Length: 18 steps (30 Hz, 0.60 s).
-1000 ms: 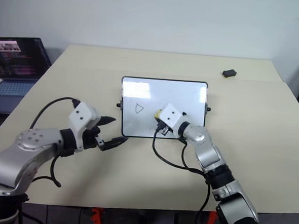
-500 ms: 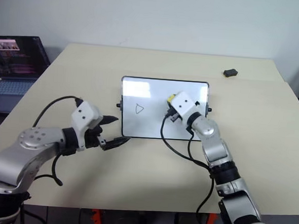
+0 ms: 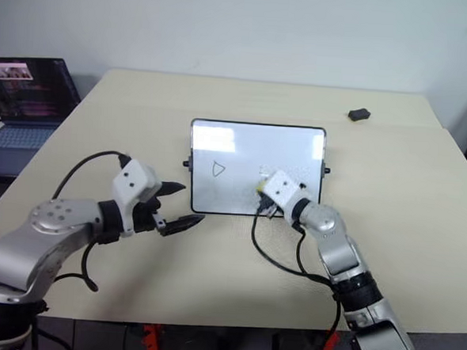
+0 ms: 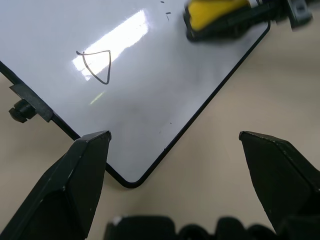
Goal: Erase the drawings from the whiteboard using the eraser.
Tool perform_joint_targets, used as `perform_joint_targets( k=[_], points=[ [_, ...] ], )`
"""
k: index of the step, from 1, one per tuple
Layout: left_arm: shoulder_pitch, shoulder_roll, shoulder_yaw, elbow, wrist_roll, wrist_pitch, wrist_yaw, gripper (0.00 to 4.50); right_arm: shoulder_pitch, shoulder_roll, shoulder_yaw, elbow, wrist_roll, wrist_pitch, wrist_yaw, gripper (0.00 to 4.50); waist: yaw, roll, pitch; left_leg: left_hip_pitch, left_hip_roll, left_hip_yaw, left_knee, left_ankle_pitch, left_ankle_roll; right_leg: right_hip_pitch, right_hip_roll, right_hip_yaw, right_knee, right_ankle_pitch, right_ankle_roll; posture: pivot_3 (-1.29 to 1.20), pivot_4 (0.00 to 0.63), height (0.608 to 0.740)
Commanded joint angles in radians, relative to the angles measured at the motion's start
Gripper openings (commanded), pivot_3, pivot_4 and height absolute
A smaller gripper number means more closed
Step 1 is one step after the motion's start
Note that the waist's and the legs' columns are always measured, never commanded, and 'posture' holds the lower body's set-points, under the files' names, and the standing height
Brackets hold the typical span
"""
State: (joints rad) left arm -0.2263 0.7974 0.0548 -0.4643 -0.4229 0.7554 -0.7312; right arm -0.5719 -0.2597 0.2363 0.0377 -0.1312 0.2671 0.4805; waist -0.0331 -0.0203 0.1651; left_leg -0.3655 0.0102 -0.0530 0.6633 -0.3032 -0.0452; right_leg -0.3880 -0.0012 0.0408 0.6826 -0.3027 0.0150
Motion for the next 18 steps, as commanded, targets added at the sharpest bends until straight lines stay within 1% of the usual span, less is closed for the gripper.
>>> perform_joint_targets(
  k=[1,5,9,12,15,18],
  points=[
    [-0.005,0.001,0.007,-0.024,0.001,-0.02,-0.003,4.5,-0.072,0.025,-0.066,-0.006,0.011,-0.042,-0.076,1.1,0.0,0.0,0.0,0.0,0.0,0.0,-0.001,0.0,0.0,0.0,0.0,0.0,-0.001,0.0,0.0,0.0,0.15,0.74],
    [-0.005,0.0,0.003,-0.023,0.003,-0.023,-0.004,4.5,-0.092,0.028,-0.057,0.073,-0.012,-0.065,-0.101,1.1,0.0,0.0,0.0,-0.002,0.001,0.0,-0.002,-0.001,-0.001,-0.001,0.0,0.0,-0.002,-0.002,0.0,0.0,0.15,0.74],
    [-0.007,0.001,0.003,-0.025,0.003,-0.022,-0.003,4.5,-0.051,0.025,-0.017,0.101,-0.019,-0.07,-0.069,1.1,0.0,0.0,0.0,-0.003,0.0,0.001,-0.002,-0.001,-0.001,-0.002,-0.001,0.0,-0.003,-0.002,0.0,0.0,0.15,0.74],
    [-0.001,0.003,0.008,-0.029,0.002,-0.02,-0.002,4.5,-0.002,0.015,0.018,0.074,-0.021,-0.05,-0.036,1.1,0.0,0.0,0.0,-0.002,0.0,0.0,-0.001,-0.001,0.0,-0.001,-0.001,0.0,-0.002,-0.002,0.0,0.0,0.15,0.74],
    [0.003,0.001,0.009,-0.032,0.001,-0.019,0.0,4.5,0.042,-0.004,0.067,0.032,-0.021,-0.006,0.03,1.1,-0.001,0.0,0.0,0.0,0.0,0.0,-0.001,-0.001,0.0,0.0,-0.001,0.0,0.0,-0.002,0.0,0.0,0.15,0.74],
    [0.001,0.0,0.005,-0.029,0.002,-0.021,0.0,4.5,0.063,-0.023,0.101,0.003,-0.025,0.017,0.072,1.1,-0.001,0.0,0.0,0.001,0.0,0.0,-0.001,-0.001,0.0,0.001,0.0,0.0,0.0,-0.002,0.0,0.0,0.15,0.74]
  ],
)
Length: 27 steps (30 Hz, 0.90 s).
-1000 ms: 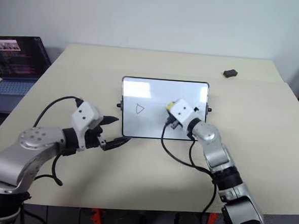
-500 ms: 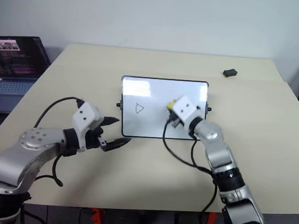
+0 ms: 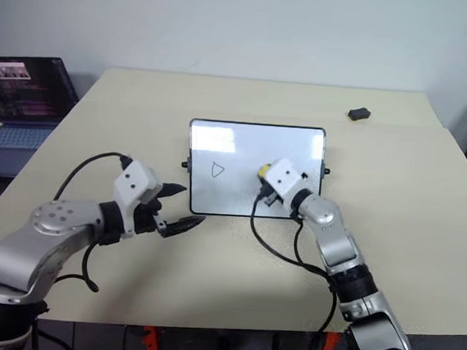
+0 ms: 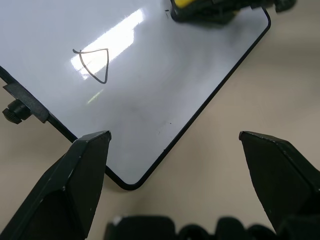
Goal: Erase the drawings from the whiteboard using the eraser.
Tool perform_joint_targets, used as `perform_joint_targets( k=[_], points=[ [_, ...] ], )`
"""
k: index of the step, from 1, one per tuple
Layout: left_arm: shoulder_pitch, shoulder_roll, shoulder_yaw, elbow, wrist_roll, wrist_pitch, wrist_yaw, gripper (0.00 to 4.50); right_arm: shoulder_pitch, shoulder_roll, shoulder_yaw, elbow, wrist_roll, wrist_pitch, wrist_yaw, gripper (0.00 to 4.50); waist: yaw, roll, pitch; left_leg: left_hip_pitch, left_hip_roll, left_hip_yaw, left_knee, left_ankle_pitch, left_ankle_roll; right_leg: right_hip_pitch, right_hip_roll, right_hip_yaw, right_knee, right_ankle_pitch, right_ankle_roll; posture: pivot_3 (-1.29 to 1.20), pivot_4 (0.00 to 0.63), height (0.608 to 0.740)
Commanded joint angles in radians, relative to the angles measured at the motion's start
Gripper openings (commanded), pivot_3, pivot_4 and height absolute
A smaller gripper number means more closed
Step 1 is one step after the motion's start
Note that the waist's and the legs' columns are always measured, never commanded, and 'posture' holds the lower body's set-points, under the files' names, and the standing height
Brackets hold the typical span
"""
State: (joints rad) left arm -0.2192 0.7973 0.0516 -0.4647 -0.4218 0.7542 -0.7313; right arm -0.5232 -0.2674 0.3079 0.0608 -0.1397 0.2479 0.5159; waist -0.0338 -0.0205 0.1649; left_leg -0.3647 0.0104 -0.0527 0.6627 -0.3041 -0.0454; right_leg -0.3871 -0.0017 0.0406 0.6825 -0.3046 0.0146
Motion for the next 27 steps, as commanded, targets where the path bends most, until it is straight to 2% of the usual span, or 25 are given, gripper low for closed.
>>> perform_joint_targets(
  k=[1,8,13,27],
  points=[
    [-0.007,0.0,0.007,-0.027,0.002,-0.021,-0.001,4.5,0.015,-0.015,0.028,-0.026,-0.017,0.033,0.034,1.1,-0.001,0.0,0.0,0.0,0.0,0.0,0.0,0.0,0.0,0.0,0.0,0.0,0.0,0.0,0.0,0.0,0.15,0.74],
    [-0.012,0.0,0.005,-0.022,0.003,-0.024,-0.003,4.5,-0.079,0.038,-0.091,0.009,-0.005,-0.063,-0.146,1.1,0.0,0.0,0.0,-0.001,0.0,0.0,0.0,0.0,0.0,-0.001,0.0,0.0,0.0,0.0,0.0,0.0,0.15,0.74],
    [-0.013,0.001,0.002,-0.021,0.003,-0.024,-0.004,4.5,-0.129,0.047,-0.112,0.075,-0.019,-0.102,-0.203,1.1,0.001,0.0,0.0,-0.001,0.0,0.0,-0.001,0.0,0.0,-0.001,0.0,0.0,-0.001,0.0,0.0,0.0,0.15,0.74],
    [-0.016,0.006,0.005,-0.02,0.003,-0.02,-0.008,4.5,-0.018,0.019,0.019,-0.001,-0.03,-0.028,-0.02,1.1,0.0,0.0,0.0,-0.002,0.0,0.0,0.0,0.0,0.0,-0.002,0.0,0.0,0.0,0.0,0.0,0.0,0.15,0.74]
  ],
)
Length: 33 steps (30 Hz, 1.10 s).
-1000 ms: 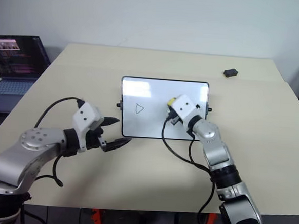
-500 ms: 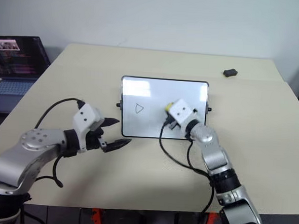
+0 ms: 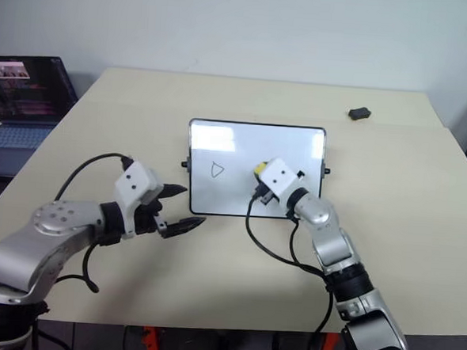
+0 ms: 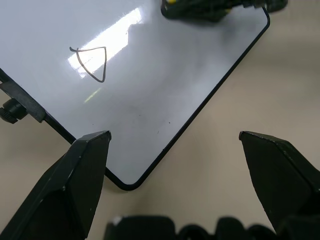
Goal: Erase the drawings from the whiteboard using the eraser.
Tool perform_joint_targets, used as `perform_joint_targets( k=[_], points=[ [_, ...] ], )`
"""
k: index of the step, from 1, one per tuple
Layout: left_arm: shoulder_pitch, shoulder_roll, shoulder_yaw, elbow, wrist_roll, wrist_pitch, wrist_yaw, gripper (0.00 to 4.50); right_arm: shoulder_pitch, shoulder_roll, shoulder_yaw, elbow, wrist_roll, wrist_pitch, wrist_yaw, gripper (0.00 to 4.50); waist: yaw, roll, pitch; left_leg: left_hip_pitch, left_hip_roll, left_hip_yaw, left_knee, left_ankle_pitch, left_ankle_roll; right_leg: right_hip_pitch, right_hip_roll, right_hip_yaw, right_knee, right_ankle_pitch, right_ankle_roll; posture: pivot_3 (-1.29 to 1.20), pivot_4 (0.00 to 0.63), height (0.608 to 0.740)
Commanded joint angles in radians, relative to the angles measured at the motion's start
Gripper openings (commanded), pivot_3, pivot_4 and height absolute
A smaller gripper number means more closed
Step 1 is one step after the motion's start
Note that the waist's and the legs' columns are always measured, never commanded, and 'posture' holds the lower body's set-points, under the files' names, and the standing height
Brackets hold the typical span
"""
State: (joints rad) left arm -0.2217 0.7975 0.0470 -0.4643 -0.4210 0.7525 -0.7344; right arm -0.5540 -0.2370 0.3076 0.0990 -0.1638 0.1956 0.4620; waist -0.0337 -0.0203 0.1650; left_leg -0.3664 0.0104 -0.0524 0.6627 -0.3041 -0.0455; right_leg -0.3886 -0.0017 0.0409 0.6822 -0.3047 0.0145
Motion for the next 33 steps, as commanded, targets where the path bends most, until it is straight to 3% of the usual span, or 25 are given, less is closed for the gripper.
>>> perform_joint_targets(
  k=[1,11,19,33],
  points=[
    [-0.014,0.006,0.009,-0.02,0.002,-0.018,-0.005,4.5,0.015,-0.013,0.024,-0.044,-0.008,0.03,0.042,1.1,0.0,0.0,0.0,0.0,0.0,0.0,0.0,0.0,0.0,0.0,0.0,0.0,0.0,0.0,0.0,0.0,0.15,0.74],
    [-0.017,0.005,0.006,-0.019,0.004,-0.019,-0.004,4.5,-0.045,0.017,-0.058,-0.019,-0.013,-0.019,-0.079,1.1,0.001,0.0,0.0,0.0,0.0,0.0,0.0,0.0,0.0,0.0,0.0,0.0,0.0,0.0,0.0,0.0,0.15,0.74],
    [0.003,-0.032,0.055,-0.011,0.002,-0.007,0.063,4.5,-0.004,0.047,-0.125,-0.13,0.12,0.049,-0.027,1.1,0.0,0.0,0.0,-0.001,0.0,0.0,-0.001,0.0,0.0,-0.001,0.0,0.0,-0.001,0.0,0.0,0.0,0.15,0.74],
    [0.109,-0.05,0.103,-0.057,-0.001,0.011,0.126,4.5,0.266,-0.15,-0.112,-0.408,0.25,0.157,0.182,1.1,0.003,0.0,0.0,0.0,0.0,-0.001,0.0,0.0,0.0,0.0,0.0,-0.001,-0.001,0.0,0.0,0.0,0.15,0.74]
  ],
)
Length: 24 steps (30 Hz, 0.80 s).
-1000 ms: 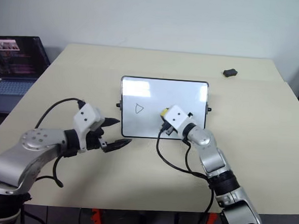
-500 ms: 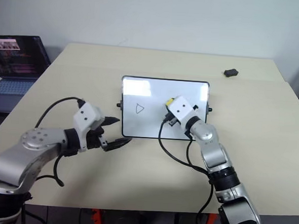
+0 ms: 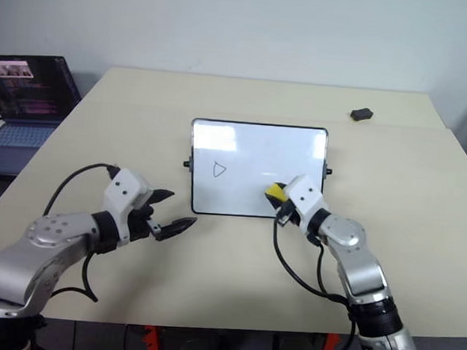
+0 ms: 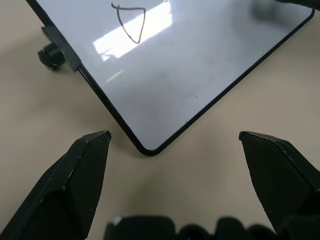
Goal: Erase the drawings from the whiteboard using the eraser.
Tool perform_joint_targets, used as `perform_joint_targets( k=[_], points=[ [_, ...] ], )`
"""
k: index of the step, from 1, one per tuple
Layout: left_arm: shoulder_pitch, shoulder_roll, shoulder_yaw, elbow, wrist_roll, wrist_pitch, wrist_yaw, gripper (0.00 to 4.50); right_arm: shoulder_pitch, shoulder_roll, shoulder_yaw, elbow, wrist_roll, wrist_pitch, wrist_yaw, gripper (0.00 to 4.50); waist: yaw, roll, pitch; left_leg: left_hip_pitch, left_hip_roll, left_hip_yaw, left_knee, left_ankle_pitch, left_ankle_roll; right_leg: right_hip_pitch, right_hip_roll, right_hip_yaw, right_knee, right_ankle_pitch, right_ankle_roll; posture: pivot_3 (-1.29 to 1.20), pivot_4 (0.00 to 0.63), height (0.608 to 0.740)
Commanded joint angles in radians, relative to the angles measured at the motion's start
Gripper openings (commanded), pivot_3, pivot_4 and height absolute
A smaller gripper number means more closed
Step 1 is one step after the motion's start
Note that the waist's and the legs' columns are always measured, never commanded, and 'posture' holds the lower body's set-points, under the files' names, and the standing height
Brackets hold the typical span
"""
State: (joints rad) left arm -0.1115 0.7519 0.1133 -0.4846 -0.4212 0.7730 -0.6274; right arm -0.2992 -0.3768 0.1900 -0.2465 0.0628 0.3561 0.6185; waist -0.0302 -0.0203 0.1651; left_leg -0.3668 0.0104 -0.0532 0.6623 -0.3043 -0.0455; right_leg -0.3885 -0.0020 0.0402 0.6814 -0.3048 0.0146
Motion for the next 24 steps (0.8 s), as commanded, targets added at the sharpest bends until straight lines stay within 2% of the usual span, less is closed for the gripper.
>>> perform_joint_targets(
  k=[1,12,18,24],
  points=[
    [0.0,-0.004,0.041,-0.035,0.002,-0.013,0.023,4.5,0.022,-0.01,0.004,-0.07,0.029,0.003,0.026,1.1,-0.002,0.0,0.0,0.0,0.0,0.0,0.0,0.0,0.0,0.0,0.0,0.0,0.0,0.0,0.0,0.0,0.15,0.74],
    [0.002,-0.016,0.077,-0.024,0.028,-0.051,0.071,4.5,0.064,0.002,0.003,-0.108,0.057,0.03,0.009,1.1,0.0,0.0,0.0,0.0,0.0,0.0,0.0,0.0,0.0,0.0,0.0,0.0,0.0,0.0,0.0,0.0,0.15,0.74],
    [0.051,-0.034,0.134,-0.054,0.024,-0.047,0.118,4.5,0.041,0.006,-0.018,-0.079,0.04,-0.011,-0.019,1.1,-0.002,0.0,0.0,0.0,0.0,0.0,0.0,0.0,0.0,0.0,0.0,0.0,0.0,0.0,0.0,0.0,0.15,0.74],
    [0.052,-0.027,0.128,-0.054,0.013,-0.032,0.117,4.5,0.008,0.004,-0.017,-0.032,0.031,-0.049,-0.03,1.1,0.0,0.0,0.0,0.001,0.0,0.0,0.0,0.0,0.0,0.001,0.0,0.0,0.0,0.0,0.0,0.0,0.15,0.74]
  ],
)
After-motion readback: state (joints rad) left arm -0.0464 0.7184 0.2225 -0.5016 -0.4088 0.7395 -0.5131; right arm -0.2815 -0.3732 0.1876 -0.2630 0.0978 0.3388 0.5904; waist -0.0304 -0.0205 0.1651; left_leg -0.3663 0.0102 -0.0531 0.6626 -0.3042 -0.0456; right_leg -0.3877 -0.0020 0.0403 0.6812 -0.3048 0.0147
